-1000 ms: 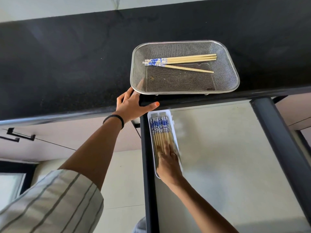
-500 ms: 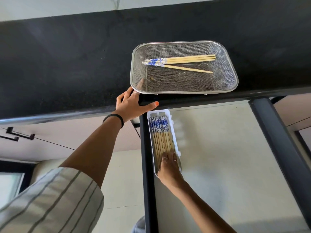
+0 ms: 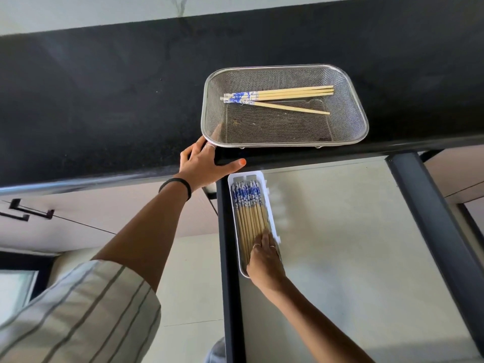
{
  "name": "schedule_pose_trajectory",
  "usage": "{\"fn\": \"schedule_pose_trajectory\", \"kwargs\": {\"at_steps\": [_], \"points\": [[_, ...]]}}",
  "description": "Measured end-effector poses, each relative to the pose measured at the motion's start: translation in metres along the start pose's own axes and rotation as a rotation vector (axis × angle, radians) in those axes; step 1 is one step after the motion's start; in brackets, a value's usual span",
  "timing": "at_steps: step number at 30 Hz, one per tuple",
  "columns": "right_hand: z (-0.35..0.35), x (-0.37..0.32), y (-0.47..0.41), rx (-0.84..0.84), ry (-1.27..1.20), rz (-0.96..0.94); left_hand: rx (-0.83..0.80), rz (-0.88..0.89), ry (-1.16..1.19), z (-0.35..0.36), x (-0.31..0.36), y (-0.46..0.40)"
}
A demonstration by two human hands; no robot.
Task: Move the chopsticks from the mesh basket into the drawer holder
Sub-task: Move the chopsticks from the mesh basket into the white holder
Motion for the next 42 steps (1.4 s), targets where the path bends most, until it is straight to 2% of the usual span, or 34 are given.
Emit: {"fn": "schedule_pose_trajectory", "kwargs": {"at_steps": [4,6,10,13,15,17,19,22,24,26,28,33,42], "points": [[-0.006,-0.006,0.003,-0.030,-0.008,-0.021,0.003,0.003,-0.022,0.000,0.000,0.000],[-0.026,-0.017,0.007,0.025,-0.049,-0.078,0.018,0.012,-0.029,-0.001,0.002,0.000],[-0.114,-0.057,0.033,0.321,-0.243,-0.301,0.039,0.023,-0.024,-0.003,0.004,0.000],[-0.203,-0.080,0.075,0.643,-0.443,-0.520,0.046,0.009,-0.009,-0.004,0.002,0.001],[-0.256,-0.084,0.095,0.873,-0.451,-0.646,0.033,0.006,-0.014,-0.003,0.002,0.001],[-0.294,-0.080,0.087,0.968,-0.386,-0.642,0.019,0.024,-0.011,-0.002,0.004,0.001],[-0.320,-0.073,0.053,0.922,-0.268,-0.512,0.011,0.037,0.005,-0.002,0.005,0.002],[-0.334,-0.059,-0.021,0.685,-0.007,-0.313,0.005,0.045,0.014,-0.002,0.005,0.002],[-0.329,-0.054,-0.061,0.502,0.148,-0.262,-0.003,0.042,0.020,-0.002,0.004,0.002],[-0.323,-0.049,-0.087,0.398,0.275,-0.236,-0.008,0.042,0.014,-0.001,0.004,0.001],[-0.321,-0.048,-0.101,0.385,0.367,-0.221,-0.009,0.044,0.005,-0.001,0.004,0.001],[-0.320,-0.064,-0.105,0.505,0.539,-0.250,-0.004,0.043,-0.015,0.001,0.003,0.000],[-0.309,-0.073,-0.098,0.486,0.571,-0.300,0.014,0.057,-0.032,0.001,0.001,-0.002]]}}
Point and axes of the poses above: each hand's wrist, its own y-axis away from the middle knuckle, its own z-axis out of the palm, x = y × z, the point moved 9 cm from there along -y, towards the middle knuckle, and after that the axes turned 1 degree about -y, right-handed, at the moved point
